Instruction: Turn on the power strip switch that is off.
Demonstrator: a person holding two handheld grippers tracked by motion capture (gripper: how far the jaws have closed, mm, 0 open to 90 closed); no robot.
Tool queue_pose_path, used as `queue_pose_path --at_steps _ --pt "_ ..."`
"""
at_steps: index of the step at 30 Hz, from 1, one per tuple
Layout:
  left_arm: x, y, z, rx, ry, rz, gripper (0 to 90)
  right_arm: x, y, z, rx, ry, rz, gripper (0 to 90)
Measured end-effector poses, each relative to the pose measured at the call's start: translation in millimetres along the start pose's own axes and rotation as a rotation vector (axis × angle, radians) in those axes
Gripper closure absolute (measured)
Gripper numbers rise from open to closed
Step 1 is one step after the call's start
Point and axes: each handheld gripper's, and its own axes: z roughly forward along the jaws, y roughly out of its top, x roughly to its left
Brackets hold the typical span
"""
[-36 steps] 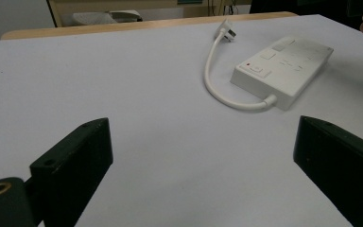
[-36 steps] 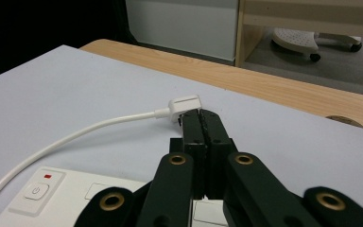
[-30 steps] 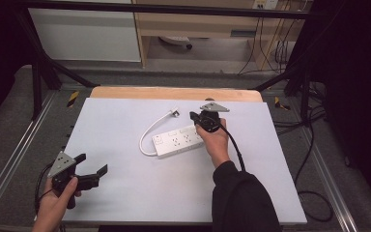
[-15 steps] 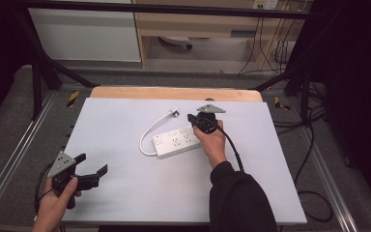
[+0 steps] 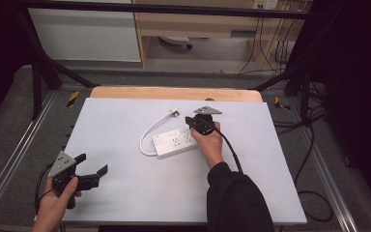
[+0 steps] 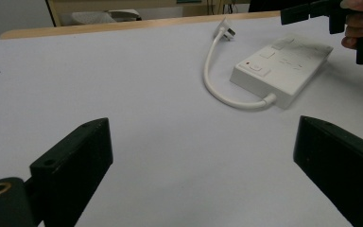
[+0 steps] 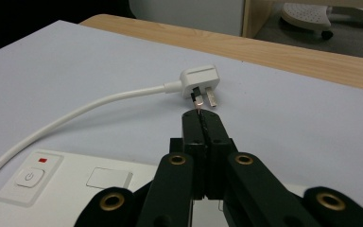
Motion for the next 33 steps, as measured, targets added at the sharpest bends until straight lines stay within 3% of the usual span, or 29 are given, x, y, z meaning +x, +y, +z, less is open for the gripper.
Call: queue_pose_path --at_steps 33 --pt "-0.8 -0.1 0.2 0.004 -0.005 0.004 5.4 7.8 -11.8 13.5 0.044 0.002 0.012 90.0"
